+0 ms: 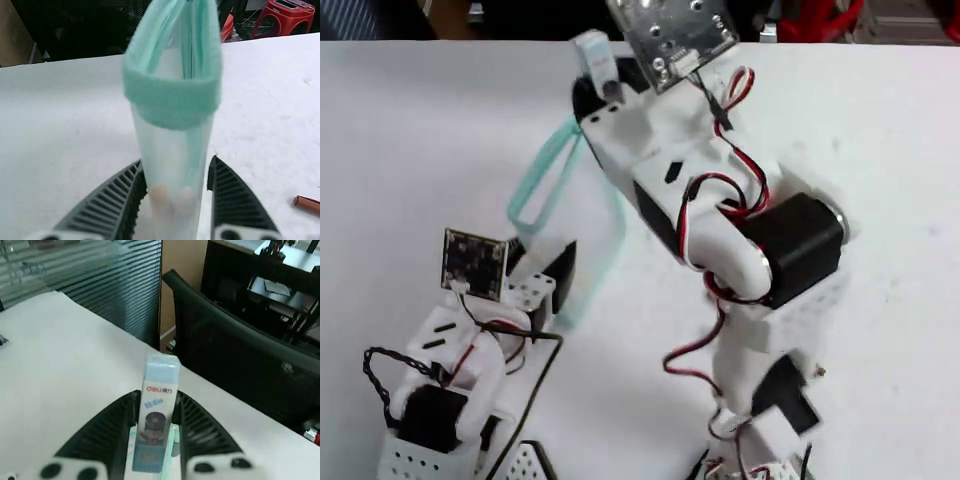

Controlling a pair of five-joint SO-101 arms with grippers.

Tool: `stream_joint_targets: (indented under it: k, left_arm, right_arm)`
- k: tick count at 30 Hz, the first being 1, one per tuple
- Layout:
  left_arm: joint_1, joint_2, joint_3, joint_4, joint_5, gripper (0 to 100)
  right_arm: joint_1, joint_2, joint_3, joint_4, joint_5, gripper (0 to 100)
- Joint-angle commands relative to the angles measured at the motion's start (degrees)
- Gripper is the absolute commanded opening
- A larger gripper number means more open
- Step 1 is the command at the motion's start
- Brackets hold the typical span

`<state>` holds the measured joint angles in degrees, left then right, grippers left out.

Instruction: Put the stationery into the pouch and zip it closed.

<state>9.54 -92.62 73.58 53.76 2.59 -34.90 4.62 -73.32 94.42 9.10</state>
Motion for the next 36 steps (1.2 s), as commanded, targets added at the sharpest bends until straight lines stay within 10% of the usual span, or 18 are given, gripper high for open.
stream_joint_targets:
  k: [1,26,36]
  left_arm:
    - [0.22,-0.66,-0.18,-1.49,0.53,21]
    - [-0.31,-0.66,-0.18,-1.49,0.53,21]
    - [-0.31,-0.66,-0.09,-1.49,0.44,21]
  right_arm:
    - [-0.75,4.97,-6.51,-0.40,-1.85,1.7]
    - [-8.13,19.47,-19.25,4.53,-8.53,1.7]
    - [-9.27,7.25,8.79,4.62,-4.75,1.7]
